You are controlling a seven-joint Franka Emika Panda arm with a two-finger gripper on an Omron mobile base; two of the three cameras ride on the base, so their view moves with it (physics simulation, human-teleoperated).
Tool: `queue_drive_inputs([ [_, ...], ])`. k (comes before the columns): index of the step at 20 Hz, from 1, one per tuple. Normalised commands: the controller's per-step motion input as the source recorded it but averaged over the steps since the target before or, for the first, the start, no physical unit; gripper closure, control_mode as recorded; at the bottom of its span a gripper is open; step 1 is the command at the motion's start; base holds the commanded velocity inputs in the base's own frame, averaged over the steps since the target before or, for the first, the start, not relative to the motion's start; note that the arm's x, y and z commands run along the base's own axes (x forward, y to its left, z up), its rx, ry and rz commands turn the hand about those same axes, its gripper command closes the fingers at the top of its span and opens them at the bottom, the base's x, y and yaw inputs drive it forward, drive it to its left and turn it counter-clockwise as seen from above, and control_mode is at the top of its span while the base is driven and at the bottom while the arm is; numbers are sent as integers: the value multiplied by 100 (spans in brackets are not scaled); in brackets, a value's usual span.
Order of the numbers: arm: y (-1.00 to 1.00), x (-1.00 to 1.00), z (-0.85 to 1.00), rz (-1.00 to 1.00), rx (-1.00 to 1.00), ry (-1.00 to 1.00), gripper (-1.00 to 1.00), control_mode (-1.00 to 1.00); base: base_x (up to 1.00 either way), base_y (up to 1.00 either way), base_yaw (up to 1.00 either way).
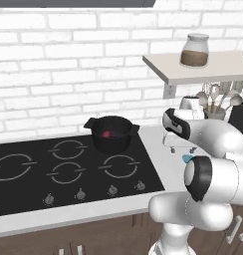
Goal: Put the tomato and eggplant in the pot. Retrieve the spatula and lightly stir the vegetables in the pot.
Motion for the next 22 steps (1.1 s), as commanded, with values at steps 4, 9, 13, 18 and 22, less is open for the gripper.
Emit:
queue_drive_inputs([
  [4, -49, -33, -20, -18, 9, 28, -100, -100, 0, 0, 0],
  [9, -26, -36, -40, -17, 0, 15, -100, -100, 0, 0, 0],
  [13, -2, -26, -44, -6, 0, 2, -100, -100, 0, 0, 0],
  [18, 0, -22, -38, -3, 0, 2, -100, -100, 0, 0, 0],
  [22, 0, -26, -27, 0, 0, 1, -100, -100, 0, 0, 0],
])
